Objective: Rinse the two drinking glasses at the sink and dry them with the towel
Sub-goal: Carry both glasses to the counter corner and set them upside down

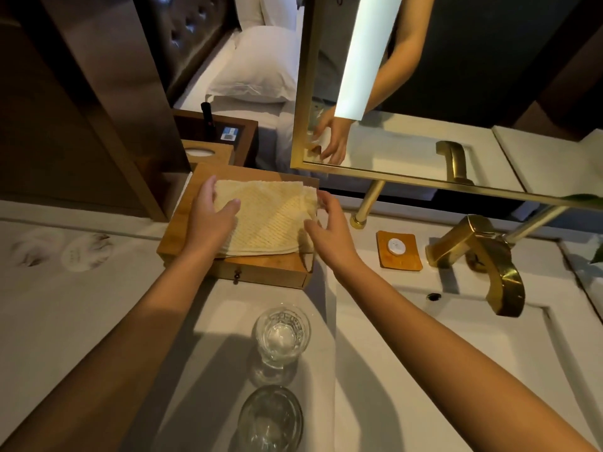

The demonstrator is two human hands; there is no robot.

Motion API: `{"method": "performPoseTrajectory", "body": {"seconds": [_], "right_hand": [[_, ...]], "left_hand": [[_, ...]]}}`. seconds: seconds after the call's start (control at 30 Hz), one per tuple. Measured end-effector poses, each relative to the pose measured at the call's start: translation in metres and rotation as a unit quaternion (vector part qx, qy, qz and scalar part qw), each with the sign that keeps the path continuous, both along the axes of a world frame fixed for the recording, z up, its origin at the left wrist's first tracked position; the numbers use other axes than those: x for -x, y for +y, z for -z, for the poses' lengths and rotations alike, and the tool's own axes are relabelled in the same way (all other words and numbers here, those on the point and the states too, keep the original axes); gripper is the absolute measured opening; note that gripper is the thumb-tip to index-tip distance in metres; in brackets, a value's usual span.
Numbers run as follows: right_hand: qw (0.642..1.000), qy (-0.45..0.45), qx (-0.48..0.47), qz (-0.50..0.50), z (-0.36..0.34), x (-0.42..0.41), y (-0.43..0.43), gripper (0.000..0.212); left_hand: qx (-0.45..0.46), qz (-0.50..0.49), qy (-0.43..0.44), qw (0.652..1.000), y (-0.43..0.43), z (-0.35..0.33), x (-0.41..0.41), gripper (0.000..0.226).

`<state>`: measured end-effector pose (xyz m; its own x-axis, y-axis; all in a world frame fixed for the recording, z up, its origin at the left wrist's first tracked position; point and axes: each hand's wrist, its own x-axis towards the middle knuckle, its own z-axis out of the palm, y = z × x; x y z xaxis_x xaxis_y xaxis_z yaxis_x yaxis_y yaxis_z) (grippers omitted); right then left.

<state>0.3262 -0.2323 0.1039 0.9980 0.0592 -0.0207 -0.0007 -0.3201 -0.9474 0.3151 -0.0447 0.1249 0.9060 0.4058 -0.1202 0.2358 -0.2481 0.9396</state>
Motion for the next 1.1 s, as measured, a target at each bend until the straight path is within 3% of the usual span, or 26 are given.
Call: {"method": "performPoseTrajectory", "body": {"seconds": [0.07,0.13,0.2,0.27,0.43,0.57,0.67,0.73,0.93,1.0,1.1], "right_hand": [[0.999,-0.017,-0.006,0.028,0.009,0.014,-0.012,0.045],[0.999,-0.002,-0.029,0.028,0.017,0.036,-0.027,0.035],[0.998,0.041,-0.044,-0.004,0.027,0.063,-0.041,0.027],[0.994,0.079,-0.031,-0.067,0.041,0.086,-0.051,0.028],[0.981,0.108,-0.001,-0.161,0.065,0.117,-0.054,0.052],[0.966,0.112,0.019,-0.232,0.073,0.126,-0.048,0.081],[0.963,0.077,0.043,-0.256,0.086,0.130,-0.042,0.097],[0.967,0.063,0.051,-0.243,0.093,0.131,-0.038,0.098],[0.977,0.040,0.024,-0.207,0.095,0.135,-0.033,0.080],[0.977,0.034,0.016,-0.209,0.093,0.137,-0.032,0.077],[0.977,0.027,0.012,-0.211,0.092,0.143,-0.034,0.081]], "left_hand": [[-0.012,-0.011,-0.014,1.000,-0.003,-0.003,0.021,0.053],[0.032,-0.025,-0.029,0.999,-0.008,0.000,0.050,0.044],[0.102,-0.037,-0.028,0.994,-0.018,0.003,0.084,0.040],[0.112,-0.021,-0.022,0.993,-0.030,0.005,0.119,0.039],[0.130,0.021,0.015,0.991,-0.058,0.019,0.191,0.028],[0.159,-0.024,0.053,0.985,-0.075,0.038,0.233,0.035],[0.171,-0.031,0.033,0.984,-0.086,0.050,0.261,0.026],[0.141,-0.004,0.011,0.990,-0.089,0.059,0.276,0.048],[0.019,0.005,0.060,0.998,-0.101,0.081,0.288,0.096],[0.003,-0.029,0.070,0.997,-0.108,0.083,0.287,0.103],[-0.006,-0.084,0.068,0.994,-0.117,0.084,0.283,0.094]]}}
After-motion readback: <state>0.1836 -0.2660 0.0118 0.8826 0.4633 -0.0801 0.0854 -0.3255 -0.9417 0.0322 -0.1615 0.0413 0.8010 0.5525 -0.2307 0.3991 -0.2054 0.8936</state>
